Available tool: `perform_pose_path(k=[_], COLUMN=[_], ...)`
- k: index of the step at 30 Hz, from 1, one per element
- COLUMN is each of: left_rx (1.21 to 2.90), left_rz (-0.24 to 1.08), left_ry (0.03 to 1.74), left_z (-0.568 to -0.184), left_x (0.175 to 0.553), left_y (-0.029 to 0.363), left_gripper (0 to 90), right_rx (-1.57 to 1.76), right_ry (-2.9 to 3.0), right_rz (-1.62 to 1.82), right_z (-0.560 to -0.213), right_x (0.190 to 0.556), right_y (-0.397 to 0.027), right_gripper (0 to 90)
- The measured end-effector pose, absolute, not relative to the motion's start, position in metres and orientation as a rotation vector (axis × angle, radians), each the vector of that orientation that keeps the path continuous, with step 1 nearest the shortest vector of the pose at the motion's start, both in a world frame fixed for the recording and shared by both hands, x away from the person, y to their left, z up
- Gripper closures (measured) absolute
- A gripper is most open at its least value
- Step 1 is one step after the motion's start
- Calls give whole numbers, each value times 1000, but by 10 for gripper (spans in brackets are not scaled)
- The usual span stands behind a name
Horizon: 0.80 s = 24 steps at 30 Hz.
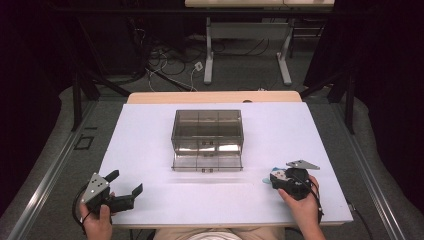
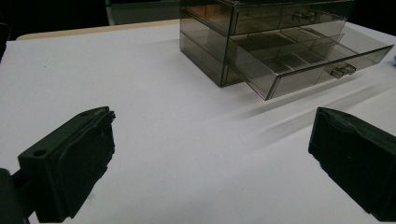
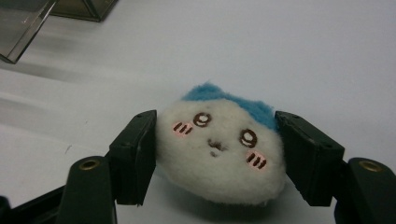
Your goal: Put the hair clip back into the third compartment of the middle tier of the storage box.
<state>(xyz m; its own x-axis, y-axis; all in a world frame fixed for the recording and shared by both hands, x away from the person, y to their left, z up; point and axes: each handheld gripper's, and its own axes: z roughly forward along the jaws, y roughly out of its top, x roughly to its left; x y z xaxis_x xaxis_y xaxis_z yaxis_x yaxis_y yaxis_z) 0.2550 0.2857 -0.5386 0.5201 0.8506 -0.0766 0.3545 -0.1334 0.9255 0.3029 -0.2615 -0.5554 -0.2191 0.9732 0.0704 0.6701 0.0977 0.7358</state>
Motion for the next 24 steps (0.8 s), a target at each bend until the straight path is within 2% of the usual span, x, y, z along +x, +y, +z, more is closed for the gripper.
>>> perform_pose_path(k=[24], left_rx=[1725], left_rz=[592], left_ry=[1021], left_z=[-539], left_x=[255], left_y=[286], left_gripper=[4], right_rx=[1565], right_ry=[1894], right_rz=[989], right_z=[-553], right_x=[297], right_y=[-264], right_gripper=[324])
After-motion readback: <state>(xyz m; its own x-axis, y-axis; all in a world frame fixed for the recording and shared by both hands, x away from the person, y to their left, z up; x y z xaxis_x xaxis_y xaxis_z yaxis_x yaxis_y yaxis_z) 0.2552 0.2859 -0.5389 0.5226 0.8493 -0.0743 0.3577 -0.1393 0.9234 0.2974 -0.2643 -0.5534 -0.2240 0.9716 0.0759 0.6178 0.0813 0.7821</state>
